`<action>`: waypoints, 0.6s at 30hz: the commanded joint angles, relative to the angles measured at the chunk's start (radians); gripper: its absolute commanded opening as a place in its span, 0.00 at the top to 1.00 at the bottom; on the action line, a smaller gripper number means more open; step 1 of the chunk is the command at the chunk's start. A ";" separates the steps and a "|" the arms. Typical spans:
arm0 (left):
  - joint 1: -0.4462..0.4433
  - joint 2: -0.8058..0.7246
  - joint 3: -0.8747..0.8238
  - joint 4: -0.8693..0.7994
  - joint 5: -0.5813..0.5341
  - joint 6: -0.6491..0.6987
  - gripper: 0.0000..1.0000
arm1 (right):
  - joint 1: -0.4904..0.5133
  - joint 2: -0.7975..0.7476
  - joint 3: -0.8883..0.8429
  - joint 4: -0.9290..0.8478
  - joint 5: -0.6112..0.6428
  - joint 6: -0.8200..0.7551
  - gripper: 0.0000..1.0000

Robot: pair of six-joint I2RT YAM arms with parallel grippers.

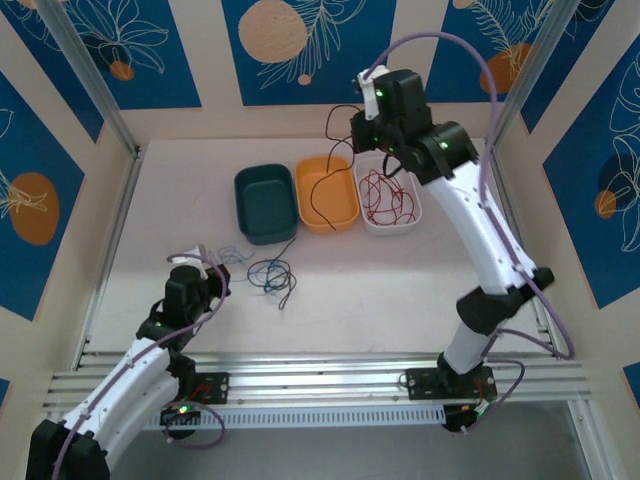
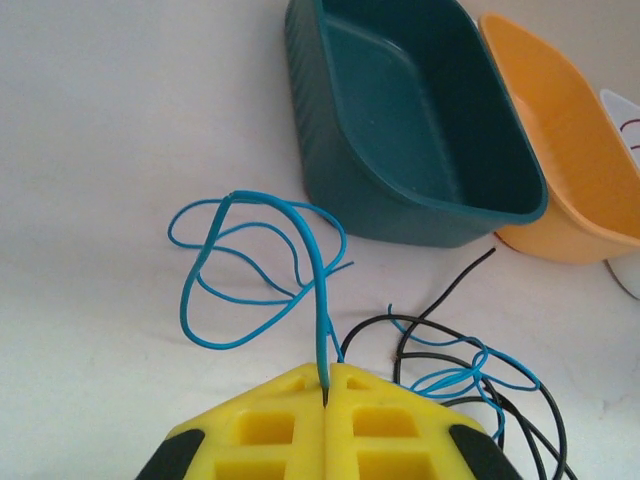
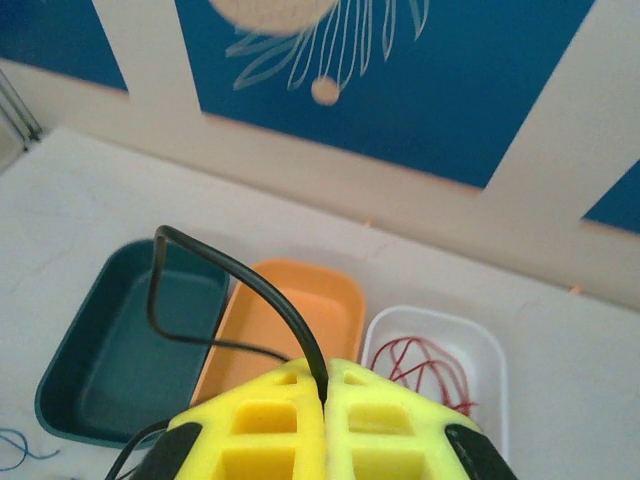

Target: Untangle the cables

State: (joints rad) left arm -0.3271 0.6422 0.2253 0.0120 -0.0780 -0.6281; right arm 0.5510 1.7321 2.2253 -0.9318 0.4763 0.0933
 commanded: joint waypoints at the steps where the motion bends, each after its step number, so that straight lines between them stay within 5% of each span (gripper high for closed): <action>1: 0.009 -0.007 0.031 -0.011 0.041 -0.005 1.00 | -0.035 0.046 0.095 0.018 -0.082 0.056 1.00; 18: 0.010 0.017 0.017 0.025 0.064 -0.015 1.00 | -0.121 0.331 0.221 0.024 -0.183 0.152 1.00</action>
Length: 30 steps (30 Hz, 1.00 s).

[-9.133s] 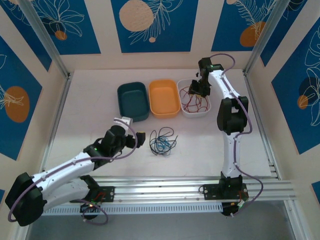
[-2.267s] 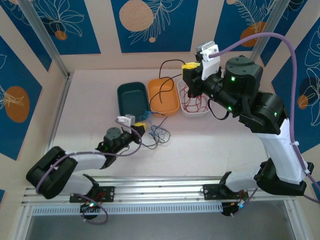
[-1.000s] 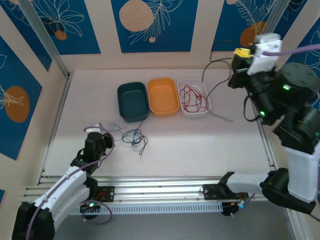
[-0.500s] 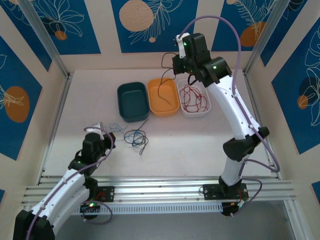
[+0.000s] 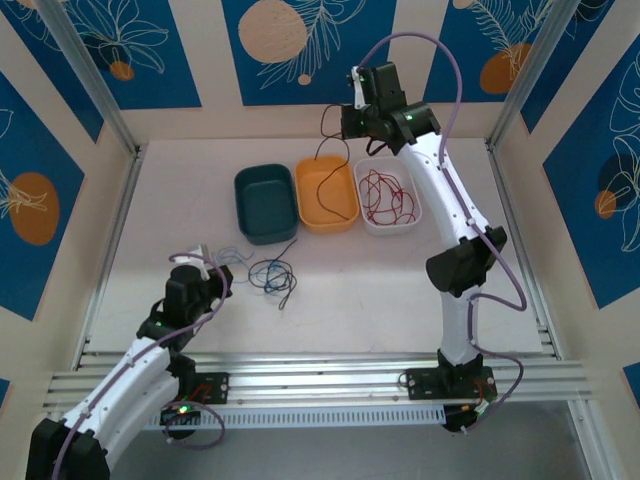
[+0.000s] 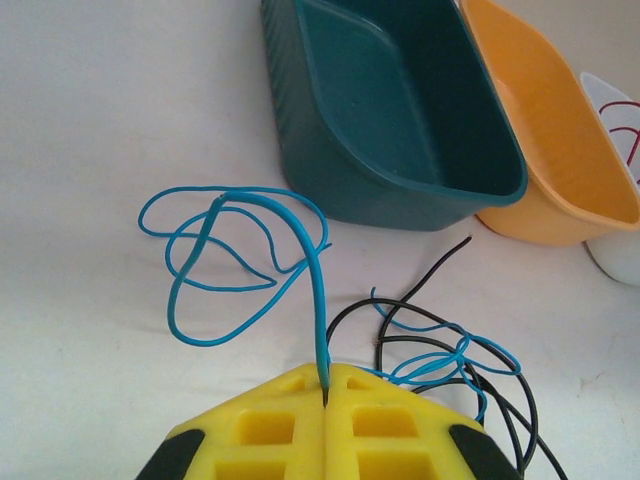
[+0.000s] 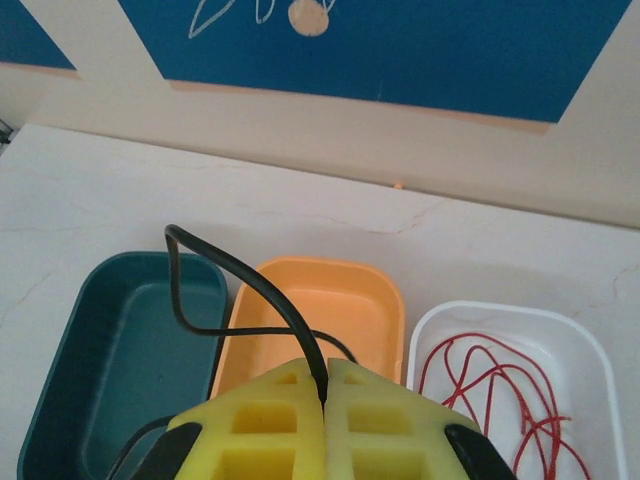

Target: Untangle the cables

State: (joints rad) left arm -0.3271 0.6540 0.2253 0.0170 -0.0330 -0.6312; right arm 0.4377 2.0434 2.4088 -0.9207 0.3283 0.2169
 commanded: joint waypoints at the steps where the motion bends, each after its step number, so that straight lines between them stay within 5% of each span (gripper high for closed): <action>1: 0.009 0.008 0.017 0.020 0.021 -0.013 1.00 | -0.009 0.031 0.036 0.012 -0.034 0.030 1.00; 30: 0.010 0.019 0.022 -0.004 0.036 -0.024 1.00 | 0.065 0.408 -0.022 -0.063 0.124 -0.074 0.95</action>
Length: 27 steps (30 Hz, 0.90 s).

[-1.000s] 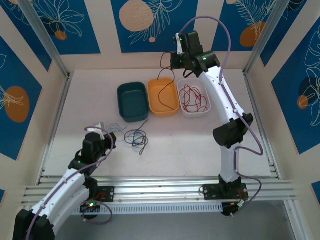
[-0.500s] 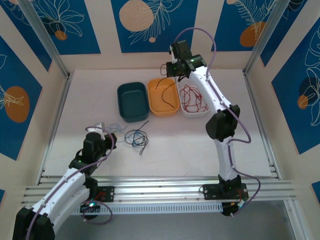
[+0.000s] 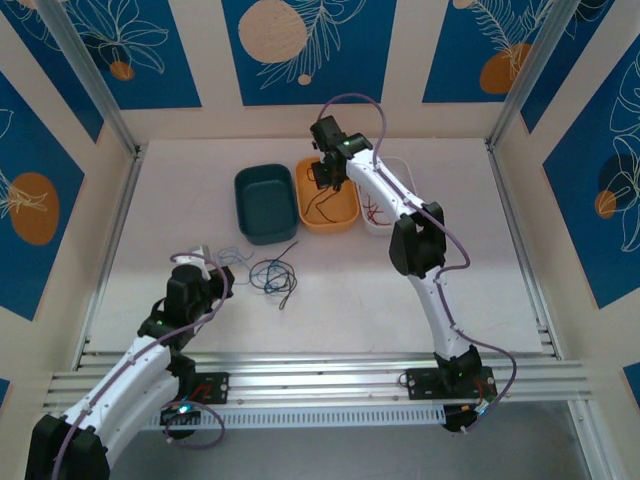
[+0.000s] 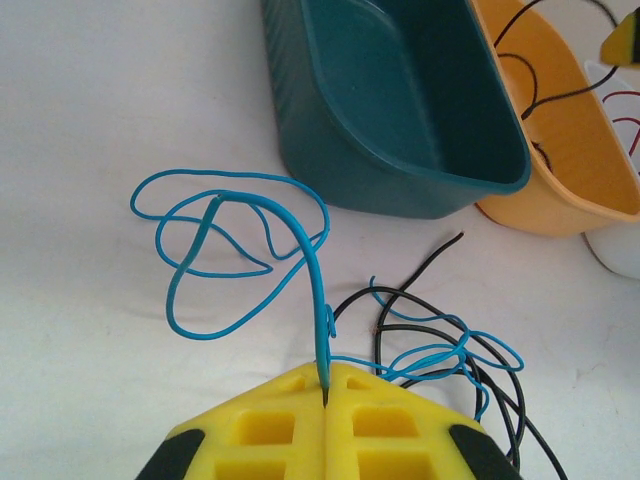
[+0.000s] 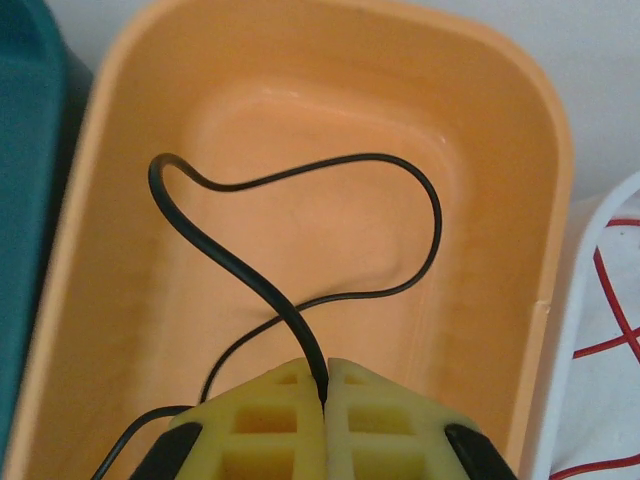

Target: Untangle the cables

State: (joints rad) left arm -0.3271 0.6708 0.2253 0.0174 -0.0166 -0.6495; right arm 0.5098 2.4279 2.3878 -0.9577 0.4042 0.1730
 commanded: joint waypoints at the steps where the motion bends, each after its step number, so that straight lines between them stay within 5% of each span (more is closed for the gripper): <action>1: 0.010 0.003 0.022 -0.004 0.020 -0.006 1.00 | -0.008 0.030 -0.001 -0.028 0.059 -0.034 0.92; 11: 0.010 -0.002 0.022 -0.014 0.026 -0.012 1.00 | -0.014 -0.036 -0.023 -0.066 0.043 -0.016 0.54; 27: 0.010 0.003 0.019 -0.024 0.027 -0.010 1.00 | 0.083 -0.379 -0.329 0.036 -0.019 0.069 0.50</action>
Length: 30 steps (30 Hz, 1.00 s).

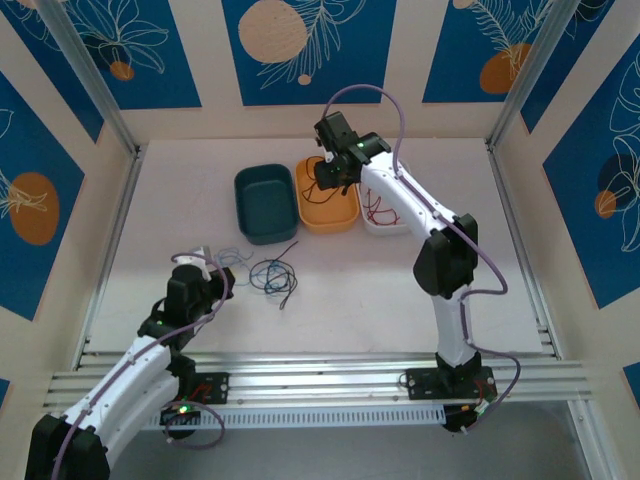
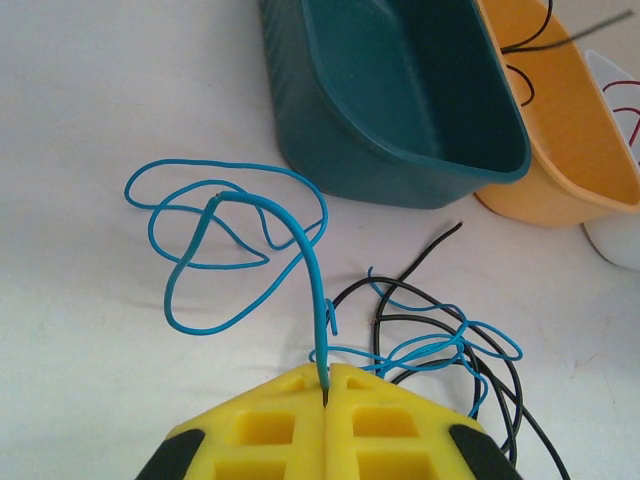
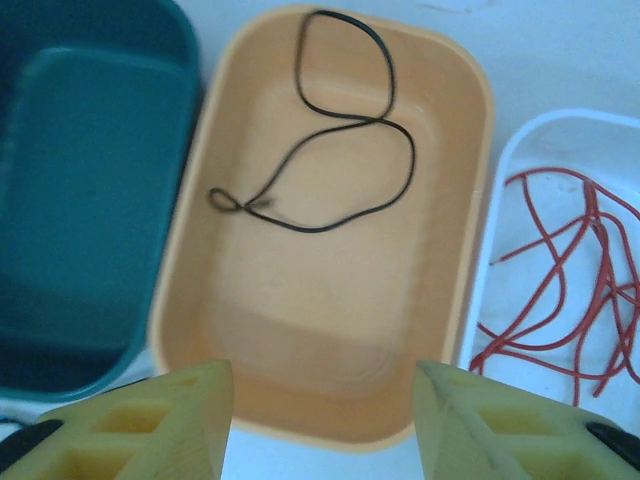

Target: Untangle the cables

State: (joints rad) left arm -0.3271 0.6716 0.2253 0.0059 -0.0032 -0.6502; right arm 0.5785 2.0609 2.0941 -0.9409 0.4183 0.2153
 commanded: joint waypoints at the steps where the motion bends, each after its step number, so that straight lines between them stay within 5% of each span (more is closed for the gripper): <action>1: 0.009 0.003 0.019 -0.012 0.014 -0.009 1.00 | 0.016 -0.010 -0.036 0.020 -0.032 0.031 0.50; 10: 0.009 0.005 0.019 -0.011 0.019 -0.009 1.00 | 0.017 0.121 0.063 0.030 -0.019 0.059 0.49; 21: 0.009 0.010 0.022 -0.015 0.015 -0.010 1.00 | -0.056 0.394 0.377 0.040 0.010 0.091 0.44; 30: 0.010 0.025 0.026 -0.015 0.018 -0.008 1.00 | -0.080 0.495 0.417 0.068 0.019 0.118 0.47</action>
State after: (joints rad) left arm -0.3271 0.6933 0.2253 0.0025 -0.0006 -0.6502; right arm 0.4881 2.5305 2.4878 -0.8822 0.4206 0.3202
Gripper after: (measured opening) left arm 0.045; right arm 0.533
